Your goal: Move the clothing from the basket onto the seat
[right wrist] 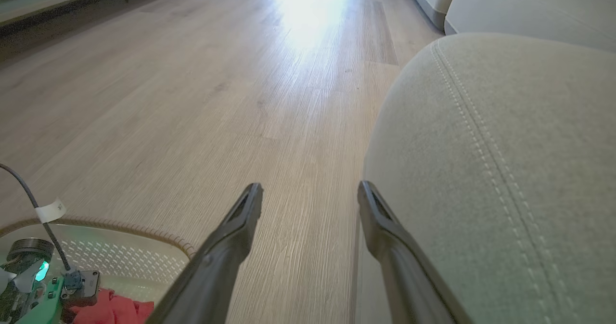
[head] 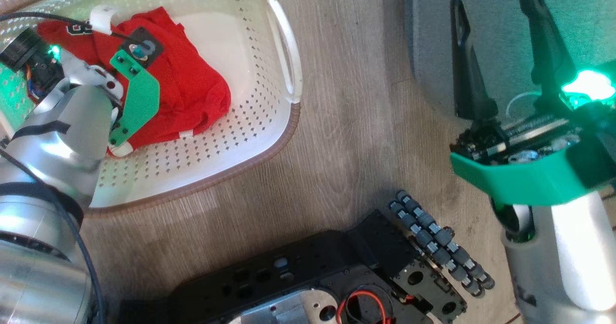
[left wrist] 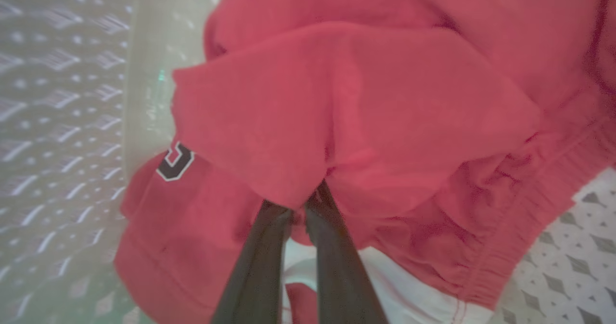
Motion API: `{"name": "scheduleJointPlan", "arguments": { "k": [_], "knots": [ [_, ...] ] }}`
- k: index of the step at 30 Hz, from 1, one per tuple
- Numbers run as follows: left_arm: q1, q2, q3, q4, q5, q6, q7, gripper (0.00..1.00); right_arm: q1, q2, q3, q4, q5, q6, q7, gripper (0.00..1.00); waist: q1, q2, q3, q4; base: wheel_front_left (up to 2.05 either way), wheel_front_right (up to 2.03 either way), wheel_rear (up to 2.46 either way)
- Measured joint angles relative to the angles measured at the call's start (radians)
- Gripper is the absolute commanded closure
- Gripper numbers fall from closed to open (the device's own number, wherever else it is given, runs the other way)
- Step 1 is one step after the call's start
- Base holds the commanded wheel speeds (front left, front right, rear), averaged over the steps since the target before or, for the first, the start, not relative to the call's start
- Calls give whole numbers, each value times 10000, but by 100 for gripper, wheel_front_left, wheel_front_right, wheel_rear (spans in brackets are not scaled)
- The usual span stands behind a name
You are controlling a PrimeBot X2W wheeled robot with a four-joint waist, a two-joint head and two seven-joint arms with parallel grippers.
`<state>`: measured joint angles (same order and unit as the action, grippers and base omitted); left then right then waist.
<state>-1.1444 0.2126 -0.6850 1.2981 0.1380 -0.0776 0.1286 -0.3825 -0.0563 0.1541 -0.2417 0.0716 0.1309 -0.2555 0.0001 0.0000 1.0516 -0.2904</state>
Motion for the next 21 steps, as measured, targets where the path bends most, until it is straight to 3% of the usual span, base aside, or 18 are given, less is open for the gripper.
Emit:
{"name": "scheduleJointPlan", "arguments": {
  "k": [11,21],
  "knots": [
    [217,17,165,15,-709,351,-1133,100,-1293,0,77,439,102,0,0,0,0,0,-907,-134,0,0,0],
    [1738,-894,399,33,-1383,723,-2452,100,-1364,-2,-180,1243,-105,0,0,0,-1,1,-2964,488,0,0,0]
  ]
}}
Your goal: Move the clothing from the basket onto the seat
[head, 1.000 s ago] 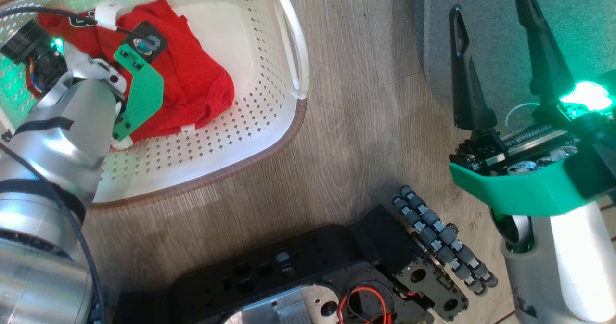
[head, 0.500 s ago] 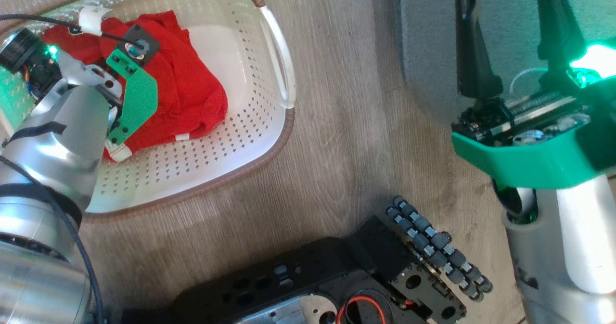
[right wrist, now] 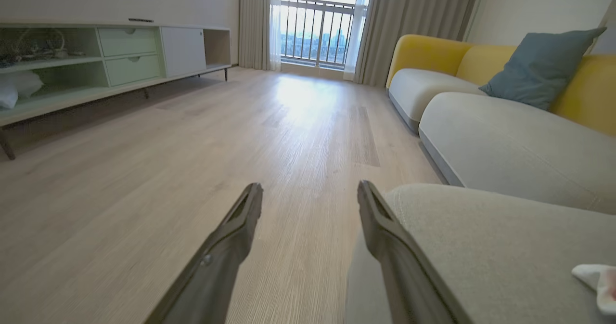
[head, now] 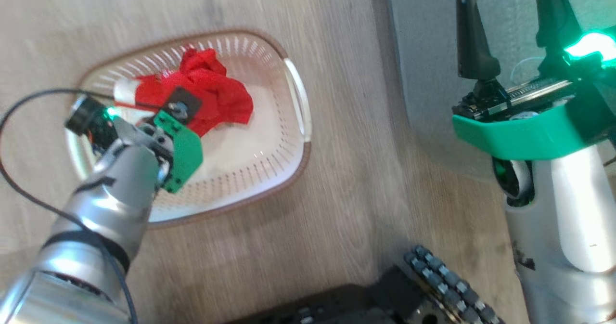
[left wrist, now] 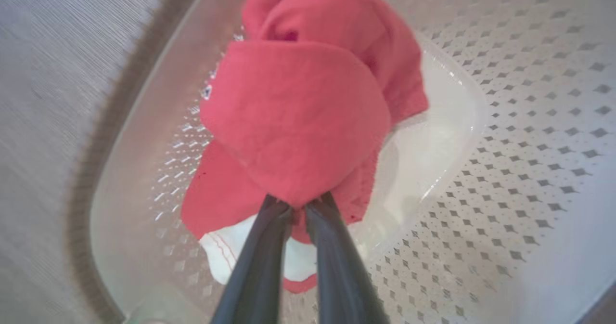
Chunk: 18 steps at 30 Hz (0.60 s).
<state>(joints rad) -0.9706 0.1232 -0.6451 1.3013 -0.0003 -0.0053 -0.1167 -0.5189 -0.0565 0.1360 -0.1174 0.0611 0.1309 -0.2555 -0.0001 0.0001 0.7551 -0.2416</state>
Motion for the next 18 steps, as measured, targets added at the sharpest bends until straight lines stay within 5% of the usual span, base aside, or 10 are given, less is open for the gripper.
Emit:
{"name": "scheduleJointPlan", "arguments": {
  "k": [18],
  "knots": [
    [2353,-594,675,-1129,-1306,481,-1310,100,1772,-21,-217,1235,17,0,0,0,-1,0,-4126,1313,0,0,0]
  ]
}}
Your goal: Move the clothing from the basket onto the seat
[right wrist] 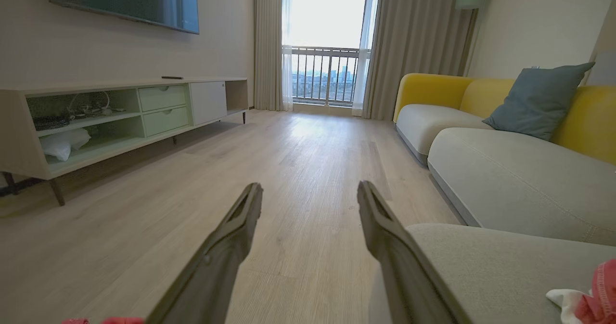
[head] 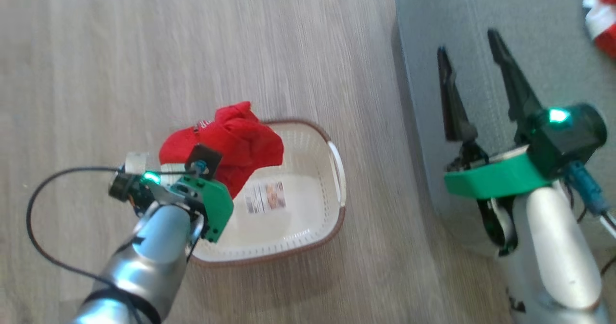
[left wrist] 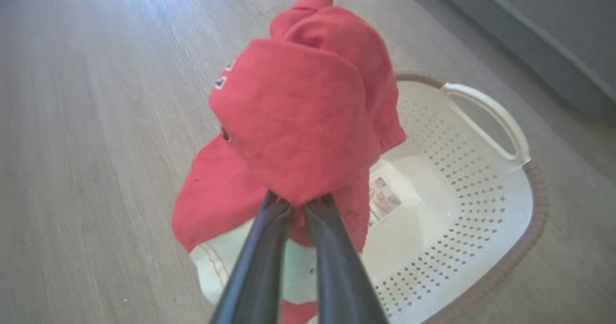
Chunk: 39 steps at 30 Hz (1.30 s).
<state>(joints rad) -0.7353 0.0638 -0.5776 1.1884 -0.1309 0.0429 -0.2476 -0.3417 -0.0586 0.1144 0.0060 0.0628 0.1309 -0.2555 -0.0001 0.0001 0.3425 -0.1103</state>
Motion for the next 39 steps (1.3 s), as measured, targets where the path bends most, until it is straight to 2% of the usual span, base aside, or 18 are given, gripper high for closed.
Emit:
{"name": "scheduleJointPlan", "arguments": {
  "k": [6,11,17,29,33,39],
  "knots": [
    [1238,82,357,-1143,-378,148,-2,100,911,-59,-109,309,614,0,0,0,0,0,-1258,234,0,0,0],
    [2328,115,598,-2102,-422,261,-2,100,1554,-58,-148,537,779,0,0,0,0,0,-2162,385,0,0,0],
    [3557,297,984,-3478,-539,591,0,100,2205,-59,-414,614,803,0,0,0,0,0,-2978,623,0,0,0],
    [4864,364,2148,-7246,-370,980,-2,100,2497,-46,-650,527,803,0,0,0,0,-1,-3201,1400,0,0,0],
    [5390,307,2516,-8485,-299,943,-2,100,2535,-40,-652,541,803,0,0,0,0,-1,-3271,1485,0,0,0],
    [5841,102,2721,-10238,86,600,-4,100,2535,-33,-598,562,803,0,0,0,0,0,-3301,1520,0,0,0]
  ]
}}
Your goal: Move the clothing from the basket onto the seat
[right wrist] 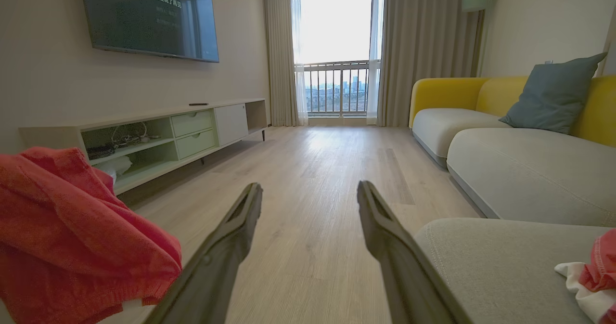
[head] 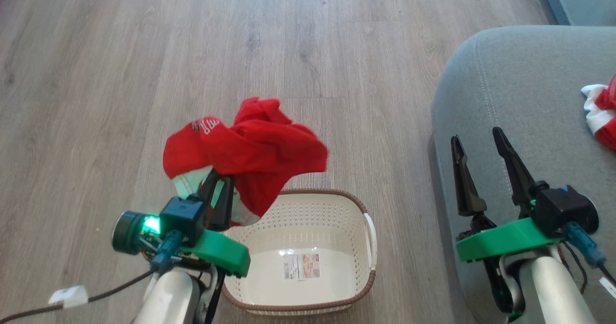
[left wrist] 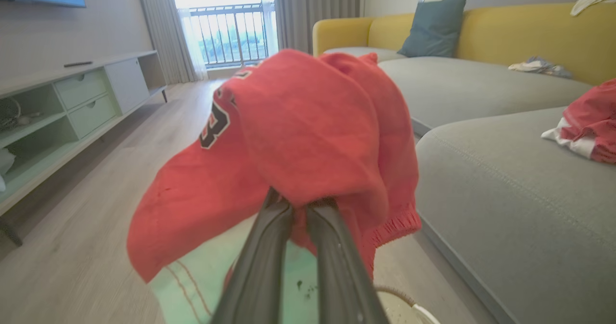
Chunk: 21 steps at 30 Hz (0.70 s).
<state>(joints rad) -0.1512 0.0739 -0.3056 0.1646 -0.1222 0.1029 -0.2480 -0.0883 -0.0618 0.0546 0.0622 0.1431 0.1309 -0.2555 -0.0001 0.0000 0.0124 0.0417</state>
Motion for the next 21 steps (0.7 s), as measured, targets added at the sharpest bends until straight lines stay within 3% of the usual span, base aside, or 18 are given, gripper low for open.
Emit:
{"name": "scheduleJointPlan", "arguments": {
  "k": [21],
  "knots": [
    [420,-182,844,-865,293,-667,0,100,-18,-12,84,-90,-13,0,0,0,1,0,91,-126,0,0,0]
  ]
}}
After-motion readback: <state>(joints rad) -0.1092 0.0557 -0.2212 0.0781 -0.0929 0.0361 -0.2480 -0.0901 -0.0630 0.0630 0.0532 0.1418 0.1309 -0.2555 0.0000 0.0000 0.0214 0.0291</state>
